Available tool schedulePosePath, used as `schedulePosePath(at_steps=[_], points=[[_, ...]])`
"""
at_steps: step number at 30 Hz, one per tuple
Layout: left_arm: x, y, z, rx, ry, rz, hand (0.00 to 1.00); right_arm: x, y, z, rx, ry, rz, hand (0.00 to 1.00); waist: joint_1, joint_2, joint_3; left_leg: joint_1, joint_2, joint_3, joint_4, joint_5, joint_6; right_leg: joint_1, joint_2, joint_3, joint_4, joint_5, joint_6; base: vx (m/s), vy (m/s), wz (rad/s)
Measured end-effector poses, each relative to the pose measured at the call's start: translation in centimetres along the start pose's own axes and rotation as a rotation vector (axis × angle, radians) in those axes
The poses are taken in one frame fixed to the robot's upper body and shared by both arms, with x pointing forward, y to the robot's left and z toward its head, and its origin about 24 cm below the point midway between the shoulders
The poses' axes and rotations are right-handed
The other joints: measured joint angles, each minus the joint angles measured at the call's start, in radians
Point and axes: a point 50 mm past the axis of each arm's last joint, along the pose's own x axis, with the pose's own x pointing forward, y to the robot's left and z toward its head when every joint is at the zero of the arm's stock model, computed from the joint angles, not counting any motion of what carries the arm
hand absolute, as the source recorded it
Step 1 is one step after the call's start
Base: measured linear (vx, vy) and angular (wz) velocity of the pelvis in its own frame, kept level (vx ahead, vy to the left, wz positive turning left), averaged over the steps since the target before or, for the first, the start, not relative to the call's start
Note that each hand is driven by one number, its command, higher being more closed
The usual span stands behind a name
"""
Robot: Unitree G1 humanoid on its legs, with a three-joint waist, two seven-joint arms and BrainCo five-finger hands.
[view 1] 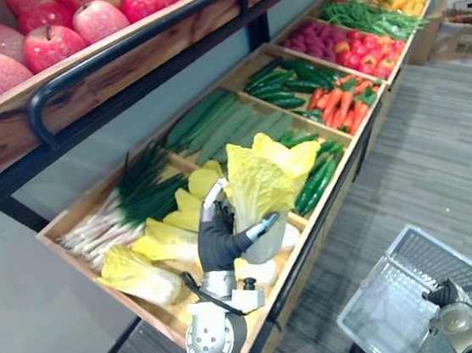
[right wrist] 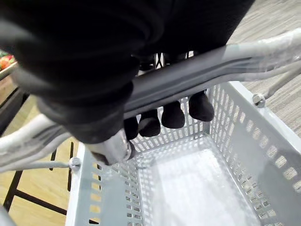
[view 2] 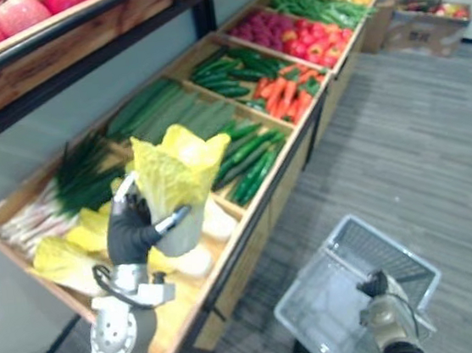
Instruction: Pick vegetable in the basket
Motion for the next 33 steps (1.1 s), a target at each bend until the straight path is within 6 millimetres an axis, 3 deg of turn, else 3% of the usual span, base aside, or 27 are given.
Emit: schedulePosePath(at_steps=[5,9,12,18,25,29,33], points=[[1.1,-1.8,-2.3,0.053,0.047,-0.153,1.00,0.1,-0.7,3.1,-0.018,-0.143,0.012,1.00,-0.003,0.000,0.000,0.015,-0.006,0.046,-0.006,-0.001,0.001,-0.013,0.007,0.042,-0.019,0.021,-0.009,-0.01,-0.014,-0.26],[1.3,-4.0,-4.0,0.129,0.085,-0.318,1.00,0.2,-3.0,5.4,-0.003,-0.253,-0.014,1.00,-0.026,-0.001,0.001,0.035,-0.020,0.069,-0.018,-0.003,0.002,-0.015,0.003,0.066,-0.019,0.028,-0.011,-0.01,0.001,-0.15],[1.6,-5.3,-4.8,0.186,0.078,-0.435,1.00,0.3,-3.8,6.3,-0.019,-0.305,-0.019,1.00,-0.027,-0.003,0.002,0.036,-0.026,0.083,-0.018,-0.005,0.003,-0.030,0.001,0.087,-0.019,0.036,-0.012,-0.02,-0.002,-0.18],[1.2,-8.3,-6.5,0.261,0.083,-0.631,1.00,0.4,-4.5,8.4,0.014,-0.366,-0.032,1.00,-0.045,-0.005,0.004,0.052,-0.032,0.103,-0.021,-0.005,0.003,-0.029,0.000,0.106,-0.020,0.044,-0.013,-0.02,-0.011,-0.10],[0.3,-11.9,-8.9,0.327,0.117,-0.864,1.00,-0.3,-5.0,10.7,0.097,-0.459,-0.019,1.00,-0.054,-0.028,0.018,0.067,-0.037,0.121,-0.026,-0.006,0.004,-0.031,-0.001,0.122,-0.020,0.050,-0.012,-0.02,-0.008,-0.08],[-0.2,-13.0,-10.5,0.383,0.150,-0.926,1.00,-0.8,-5.2,11.6,0.142,-0.502,-0.017,1.00,-0.057,-0.033,0.021,0.066,-0.040,0.132,-0.033,-0.005,0.004,-0.045,-0.002,0.129,-0.020,0.050,-0.012,-0.01,-0.006,-0.09],[-0.6,-13.0,-12.1,0.454,0.180,-0.956,1.00,-1.0,-4.5,12.0,0.168,-0.514,0.016,1.00,-0.081,-0.037,0.023,0.069,-0.049,0.135,-0.035,-0.005,0.004,-0.046,-0.003,0.140,-0.020,0.053,-0.008,0.01,0.009,-0.02]])
